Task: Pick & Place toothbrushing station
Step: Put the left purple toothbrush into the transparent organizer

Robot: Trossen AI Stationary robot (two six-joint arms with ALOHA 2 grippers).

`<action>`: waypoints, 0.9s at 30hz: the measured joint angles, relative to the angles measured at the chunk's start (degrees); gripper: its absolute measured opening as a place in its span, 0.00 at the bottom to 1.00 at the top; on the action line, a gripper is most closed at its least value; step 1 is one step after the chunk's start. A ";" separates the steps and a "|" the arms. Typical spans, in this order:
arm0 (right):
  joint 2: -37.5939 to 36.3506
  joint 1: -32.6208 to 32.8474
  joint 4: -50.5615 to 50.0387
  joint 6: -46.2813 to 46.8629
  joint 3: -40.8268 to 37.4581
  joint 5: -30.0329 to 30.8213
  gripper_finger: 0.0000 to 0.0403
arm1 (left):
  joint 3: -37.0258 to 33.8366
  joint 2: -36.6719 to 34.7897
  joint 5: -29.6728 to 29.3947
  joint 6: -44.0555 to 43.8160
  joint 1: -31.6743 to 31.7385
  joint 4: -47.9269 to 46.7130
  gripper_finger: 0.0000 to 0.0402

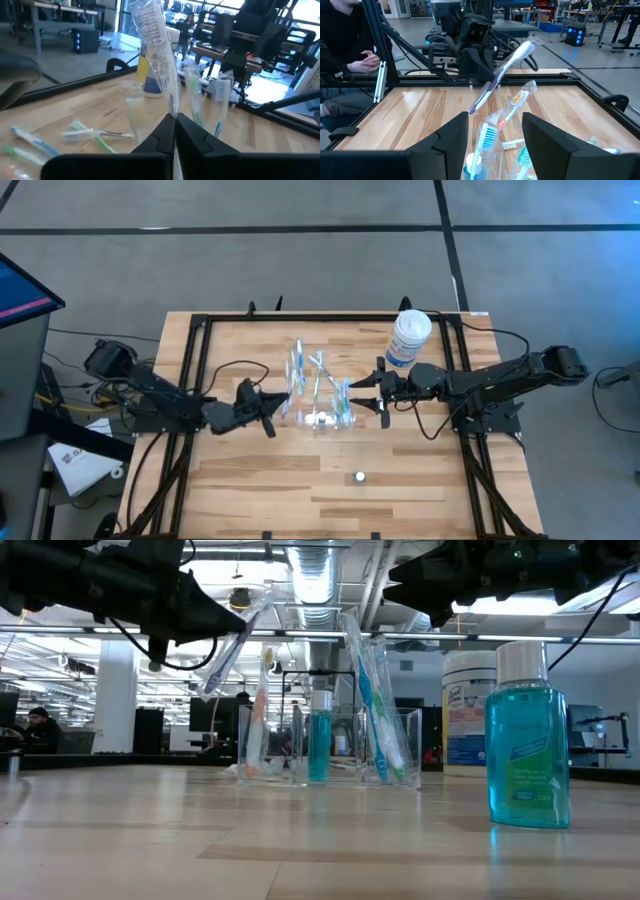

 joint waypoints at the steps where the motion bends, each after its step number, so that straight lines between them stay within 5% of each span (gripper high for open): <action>1: 0.01 0.01 0.00 0.00 0.00 0.00 0.44 | 0.00 1.19 0.04 0.90 0.00 1.85 0.00; 17: 0.02 0.01 0.00 0.00 0.00 0.00 0.44 | 0.00 13.66 3.39 11.54 0.30 24.70 0.00; 27: 0.02 0.01 0.00 0.00 0.00 0.00 0.44 | 3.72 18.57 6.33 16.79 2.77 27.87 0.00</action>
